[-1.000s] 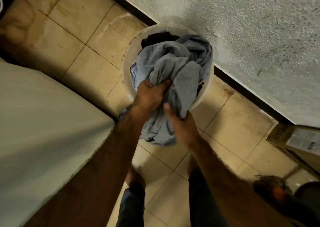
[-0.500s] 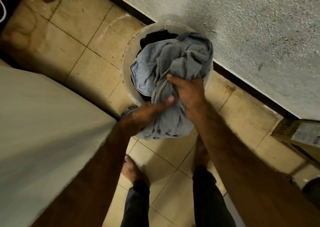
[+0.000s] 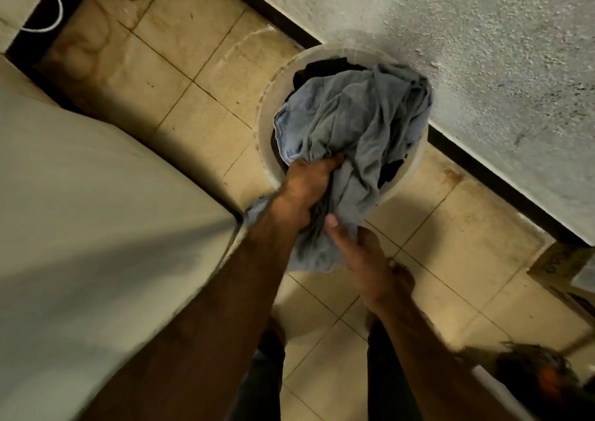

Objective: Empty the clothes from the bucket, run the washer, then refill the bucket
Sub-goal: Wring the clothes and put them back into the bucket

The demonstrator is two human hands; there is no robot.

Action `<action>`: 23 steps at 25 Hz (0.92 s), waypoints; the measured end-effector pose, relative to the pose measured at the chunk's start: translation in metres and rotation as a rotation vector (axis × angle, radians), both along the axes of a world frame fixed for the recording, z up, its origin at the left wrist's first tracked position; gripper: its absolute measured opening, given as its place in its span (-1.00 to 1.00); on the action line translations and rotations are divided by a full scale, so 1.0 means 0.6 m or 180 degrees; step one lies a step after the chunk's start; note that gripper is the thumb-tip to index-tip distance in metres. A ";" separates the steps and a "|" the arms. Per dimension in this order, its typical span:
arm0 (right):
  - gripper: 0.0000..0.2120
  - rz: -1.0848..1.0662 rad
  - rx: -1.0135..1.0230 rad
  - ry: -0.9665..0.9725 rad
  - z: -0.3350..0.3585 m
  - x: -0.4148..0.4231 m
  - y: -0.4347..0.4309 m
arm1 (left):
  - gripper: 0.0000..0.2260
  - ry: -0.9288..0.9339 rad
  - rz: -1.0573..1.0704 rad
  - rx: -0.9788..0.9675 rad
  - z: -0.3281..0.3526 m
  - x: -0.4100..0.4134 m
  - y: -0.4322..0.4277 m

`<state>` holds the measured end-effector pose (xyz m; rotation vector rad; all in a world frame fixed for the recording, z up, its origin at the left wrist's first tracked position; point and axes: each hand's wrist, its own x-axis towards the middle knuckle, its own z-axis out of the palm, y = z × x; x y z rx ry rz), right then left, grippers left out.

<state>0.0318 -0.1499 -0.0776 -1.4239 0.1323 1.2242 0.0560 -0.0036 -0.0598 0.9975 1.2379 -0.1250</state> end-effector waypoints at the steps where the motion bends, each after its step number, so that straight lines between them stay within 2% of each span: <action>1: -0.41 -0.0059 -0.0072 -0.0146 0.004 -0.003 0.000 | -0.63 0.0028 -0.0010 0.0043 -0.007 -0.003 0.002; 2: -0.49 -0.0163 -0.0127 -0.0214 0.008 0.001 0.002 | -0.56 -0.0039 -0.0117 -0.0031 -0.015 -0.010 0.003; 4: -0.50 -0.0378 -0.0172 -0.0272 0.019 0.027 0.013 | -0.46 -0.0350 -0.0316 -0.0510 -0.017 -0.029 -0.001; 6: -0.62 -0.0683 -0.0293 -0.0208 0.028 0.062 0.033 | -0.57 -0.0489 -0.0120 -0.0976 -0.006 -0.063 -0.018; 8: -0.67 -0.0941 -0.0459 0.0003 0.025 0.091 0.051 | -0.56 -0.0528 -0.0145 -0.0819 -0.003 -0.109 -0.036; 9: -0.65 -0.0989 -0.0585 0.0099 0.018 0.103 0.062 | -0.58 -0.0631 -0.0332 -0.0667 0.001 -0.126 -0.042; 11: -0.56 -0.0867 -0.0917 0.0157 0.006 0.118 0.081 | -0.76 -0.0689 -0.0775 -0.0407 0.006 -0.134 -0.046; 13: -0.38 -0.0540 -0.1087 0.0120 -0.001 0.121 0.087 | -0.77 -0.0599 -0.0812 -0.0090 0.005 -0.119 -0.043; 15: -0.27 -0.0373 -0.0814 0.0289 0.004 0.108 0.071 | -0.75 -0.0644 -0.0377 0.0120 0.008 -0.101 -0.035; 17: -0.30 -0.0382 -0.0441 0.0481 0.010 0.075 0.042 | -0.77 -0.0712 0.0031 -0.0002 0.019 -0.075 -0.026; 18: -0.25 -0.0394 -0.0406 0.0463 0.002 0.055 0.026 | -0.79 -0.0742 0.0093 -0.0049 0.019 -0.064 -0.020; 21: -0.03 -0.0234 -0.0038 0.0334 0.007 0.005 -0.005 | -0.68 -0.0704 -0.0059 0.0108 0.000 -0.042 -0.005; 23: -0.05 -0.0037 0.0153 -0.0034 0.012 -0.010 -0.008 | -0.53 -0.0634 -0.0192 0.0096 -0.004 -0.039 0.000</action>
